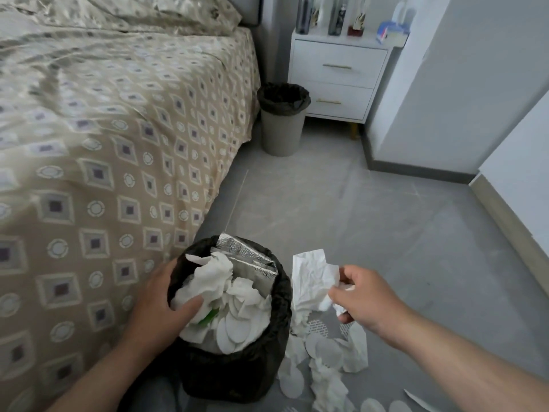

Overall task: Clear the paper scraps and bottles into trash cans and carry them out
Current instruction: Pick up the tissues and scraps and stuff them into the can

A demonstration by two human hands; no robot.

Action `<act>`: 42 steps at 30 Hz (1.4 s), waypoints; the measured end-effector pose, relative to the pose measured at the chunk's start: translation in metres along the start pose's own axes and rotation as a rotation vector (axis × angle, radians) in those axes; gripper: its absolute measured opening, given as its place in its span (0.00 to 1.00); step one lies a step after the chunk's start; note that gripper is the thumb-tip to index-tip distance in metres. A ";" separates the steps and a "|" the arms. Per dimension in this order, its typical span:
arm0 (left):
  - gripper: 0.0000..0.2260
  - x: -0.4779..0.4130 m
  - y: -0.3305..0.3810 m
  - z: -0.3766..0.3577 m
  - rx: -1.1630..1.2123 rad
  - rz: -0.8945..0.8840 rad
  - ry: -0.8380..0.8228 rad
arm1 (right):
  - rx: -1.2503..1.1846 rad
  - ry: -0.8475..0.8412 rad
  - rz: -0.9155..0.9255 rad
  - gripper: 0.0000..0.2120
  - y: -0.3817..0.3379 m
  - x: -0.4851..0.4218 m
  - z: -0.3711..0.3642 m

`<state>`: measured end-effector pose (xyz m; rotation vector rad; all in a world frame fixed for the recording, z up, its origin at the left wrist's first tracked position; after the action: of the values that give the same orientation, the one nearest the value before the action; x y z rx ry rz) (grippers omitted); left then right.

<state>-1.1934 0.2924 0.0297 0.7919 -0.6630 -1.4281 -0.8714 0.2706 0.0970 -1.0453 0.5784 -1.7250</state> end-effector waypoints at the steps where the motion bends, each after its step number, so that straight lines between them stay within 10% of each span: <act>1: 0.36 0.003 -0.005 0.003 -0.005 0.003 -0.006 | 0.038 -0.019 0.001 0.08 -0.001 0.003 -0.006; 9: 0.45 0.011 -0.037 -0.008 -0.186 -0.006 -0.169 | 0.333 -0.119 0.115 0.07 -0.032 -0.024 -0.086; 23: 0.42 0.009 -0.060 -0.006 -0.159 -0.122 -0.190 | 0.777 -0.306 0.289 0.33 -0.019 -0.050 -0.188; 33: 0.33 0.002 0.059 -0.007 -0.217 -0.525 -0.368 | 0.684 -0.076 0.568 0.28 -0.019 -0.009 -0.050; 42: 0.29 0.057 0.129 -0.190 -0.471 -0.253 -1.022 | 0.585 -0.046 -0.124 0.21 0.177 -0.001 0.065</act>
<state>-0.9614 0.2480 0.0178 -0.2996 -0.9383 -2.1095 -0.7263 0.2085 -0.0069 -0.7061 -0.0346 -1.8145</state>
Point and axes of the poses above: each hand's wrist, its own x-axis away from the middle knuckle, its own z-axis out of the back of the hand, y = z × x, the point moved 1 cm from there along -x, towards the middle knuckle, and after that the axes turned 3 degrees about x, right-handed, at the moved point
